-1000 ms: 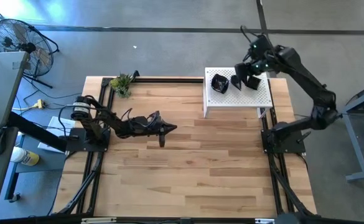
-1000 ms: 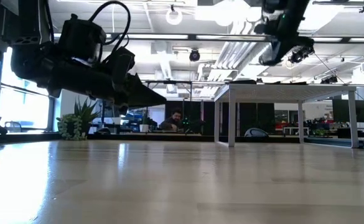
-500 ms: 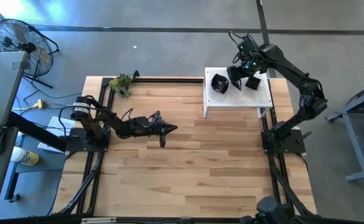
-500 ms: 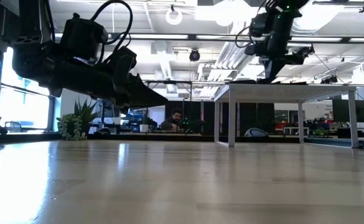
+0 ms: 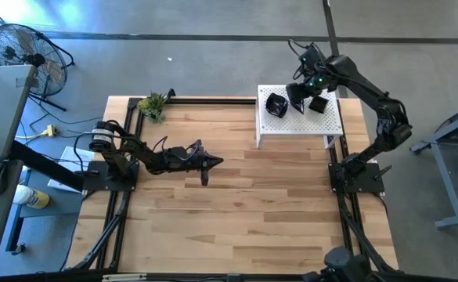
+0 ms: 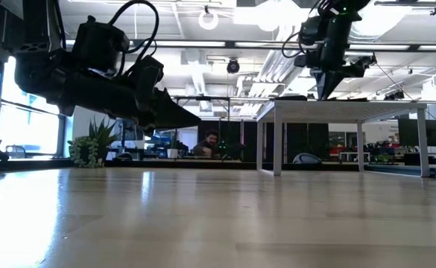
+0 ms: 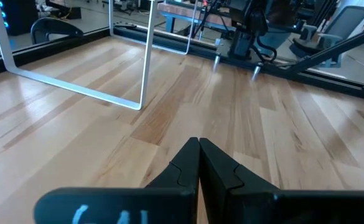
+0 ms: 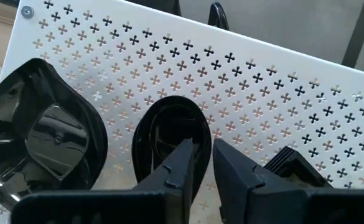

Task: Pick & Place Mini shaped plates
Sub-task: Stack the black drop-shaped plate on top of the black drop-shaped plates on the shelf, then return to Home Position

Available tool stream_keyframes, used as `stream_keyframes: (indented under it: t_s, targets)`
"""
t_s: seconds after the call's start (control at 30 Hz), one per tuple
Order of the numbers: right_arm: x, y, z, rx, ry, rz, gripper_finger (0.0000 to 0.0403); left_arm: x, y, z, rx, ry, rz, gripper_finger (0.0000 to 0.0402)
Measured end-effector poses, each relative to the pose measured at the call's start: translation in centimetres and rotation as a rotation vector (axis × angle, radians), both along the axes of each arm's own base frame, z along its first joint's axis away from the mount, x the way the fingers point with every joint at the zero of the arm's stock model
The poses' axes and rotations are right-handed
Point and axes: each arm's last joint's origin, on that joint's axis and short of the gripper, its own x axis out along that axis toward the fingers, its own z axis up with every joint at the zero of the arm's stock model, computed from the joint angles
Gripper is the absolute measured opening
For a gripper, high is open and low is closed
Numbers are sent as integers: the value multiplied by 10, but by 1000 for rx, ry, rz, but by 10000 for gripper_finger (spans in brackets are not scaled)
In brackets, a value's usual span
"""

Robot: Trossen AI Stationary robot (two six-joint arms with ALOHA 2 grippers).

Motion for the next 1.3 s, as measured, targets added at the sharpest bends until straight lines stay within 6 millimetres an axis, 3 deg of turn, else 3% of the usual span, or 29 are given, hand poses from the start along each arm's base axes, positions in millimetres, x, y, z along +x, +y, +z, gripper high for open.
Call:
stream_keyframes:
  t_s: [0.17, 0.3, 0.4, 0.57, 0.97, 1.1, 1.3]
  targets:
    - [-3, 4, 7, -45, 12, 90, 53, 0, 0, 0, -1, 4, 0, 1]
    - [-5, 8, 15, -99, 22, 174, 14, 0, 0, 0, -1, 4, 0, 1]
    - [-4, 13, 23, -167, 8, 231, 8, 0, 0, 0, 0, 4, -2, 1]
    - [0, 39, 29, -357, -144, 406, 2, -5, -1, 2, 1, -5, -55, 1]
    - [4, 159, -42, -834, -698, 806, 1, -36, -3, 35, 104, -87, -66, 1]
    - [0, 188, -66, -932, -795, 913, 1, -44, -3, 44, 109, -62, -62, 1]
    - [-6, 218, -104, -977, -788, 996, 0, -56, -1, 59, 134, -34, -53, 1]
